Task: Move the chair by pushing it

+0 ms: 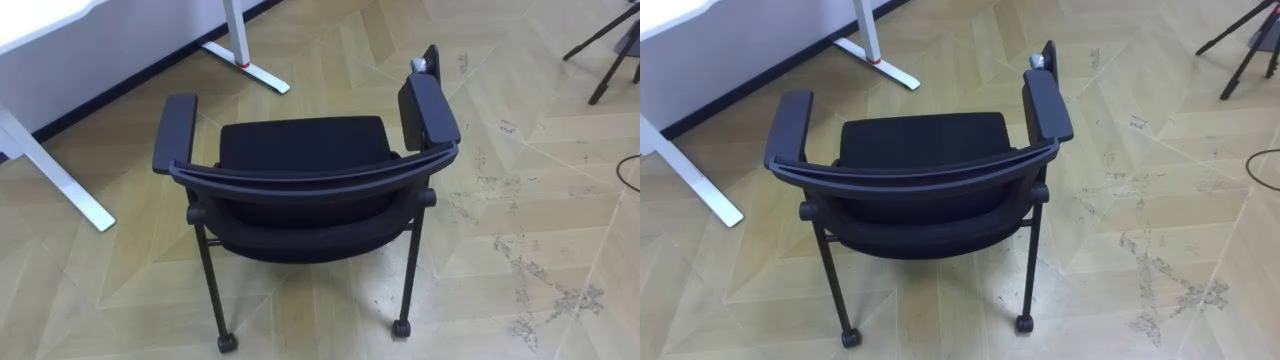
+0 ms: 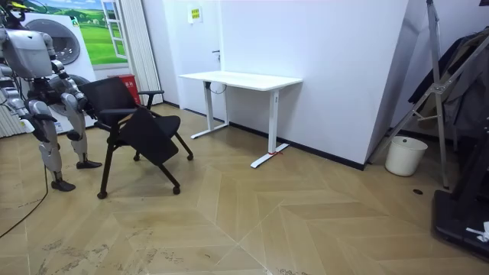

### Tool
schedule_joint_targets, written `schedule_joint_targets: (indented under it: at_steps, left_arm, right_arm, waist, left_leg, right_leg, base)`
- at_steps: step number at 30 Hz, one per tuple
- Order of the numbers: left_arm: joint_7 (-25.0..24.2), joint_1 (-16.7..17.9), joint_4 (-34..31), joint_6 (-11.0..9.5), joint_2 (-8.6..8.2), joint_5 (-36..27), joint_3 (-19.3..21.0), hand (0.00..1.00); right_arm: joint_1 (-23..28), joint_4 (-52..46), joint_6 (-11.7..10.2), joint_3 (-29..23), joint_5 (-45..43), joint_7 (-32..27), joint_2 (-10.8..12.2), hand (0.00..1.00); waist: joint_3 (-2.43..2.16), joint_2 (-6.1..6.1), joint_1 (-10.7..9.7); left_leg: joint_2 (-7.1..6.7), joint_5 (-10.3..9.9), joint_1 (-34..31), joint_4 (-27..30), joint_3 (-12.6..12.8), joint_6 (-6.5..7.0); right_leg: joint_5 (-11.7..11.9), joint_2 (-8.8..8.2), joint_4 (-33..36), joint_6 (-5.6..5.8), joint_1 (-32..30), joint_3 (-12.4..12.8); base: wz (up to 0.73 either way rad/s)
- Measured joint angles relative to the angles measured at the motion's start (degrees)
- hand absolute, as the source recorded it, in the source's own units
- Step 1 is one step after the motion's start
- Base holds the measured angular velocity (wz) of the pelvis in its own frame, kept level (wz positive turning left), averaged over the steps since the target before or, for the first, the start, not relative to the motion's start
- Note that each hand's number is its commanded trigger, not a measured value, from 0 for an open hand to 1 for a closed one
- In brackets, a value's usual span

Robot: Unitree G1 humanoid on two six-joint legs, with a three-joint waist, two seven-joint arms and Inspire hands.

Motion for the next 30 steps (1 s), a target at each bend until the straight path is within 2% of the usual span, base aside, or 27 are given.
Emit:
schedule_joint_targets:
  at_steps: [7,15,24,27,30]
  left_arm:
    - [0.13,-0.05,-0.07,0.38,-0.01,0.01,0.05,0.00]
    - [0.09,0.06,0.08,0.57,0.04,1.14,3.33,0.00]
    - [0.35,-0.02,-0.12,0.52,0.06,1.23,4.32,0.00]
    - [0.36,-0.17,-0.13,0.38,0.09,1.24,4.38,0.00]
    - [0.35,-0.26,-0.13,-0.75,0.09,1.15,4.38,0.00]
  right_arm:
    - [0.00,-0.12,0.08,-0.11,0.23,-1.28,-0.05,0.00]
    - [0.09,-0.05,0.04,-2.38,0.15,-1.36,-0.30,0.00]
    - [0.47,-0.07,-0.82,-2.36,0.15,-2.74,-0.31,0.00]
    - [0.48,-0.05,-1.14,-2.36,0.12,-3.24,-0.31,0.00]
    - [0.49,0.11,-1.64,-2.34,-0.13,-3.29,-0.31,0.00]
  waist:
    - [0.01,0.18,-0.23]
    - [0.07,-0.26,-0.34]
    - [0.04,-0.73,-0.24]
    - [0.04,-0.73,-0.28]
    - [0.05,-0.74,-0.31]
  left_leg:
    - [-0.03,0.00,0.10,0.00,-0.02,0.00]
    - [-0.05,0.00,0.19,0.04,-0.14,0.00]
    - [-0.10,0.00,0.15,0.03,-0.14,0.00]
    - [-0.10,0.00,0.13,0.04,-0.14,0.00]
    - [-0.10,0.00,0.13,0.03,-0.14,0.00]
  right_leg:
    - [-0.02,-0.02,0.03,0.00,0.18,-0.06]
    - [-0.49,-0.08,0.16,0.03,-0.07,-0.07]
    - [-0.62,-0.08,0.04,0.01,-0.06,-0.07]
    - [-0.67,-0.08,0.03,-0.01,-0.02,-0.21]
    - [-0.67,-0.08,0.04,-0.01,0.09,-0.35]
  base:
    - [0.00]
    - [0.00]
    - [0.00]
    - [0.00]
    - [0.01]
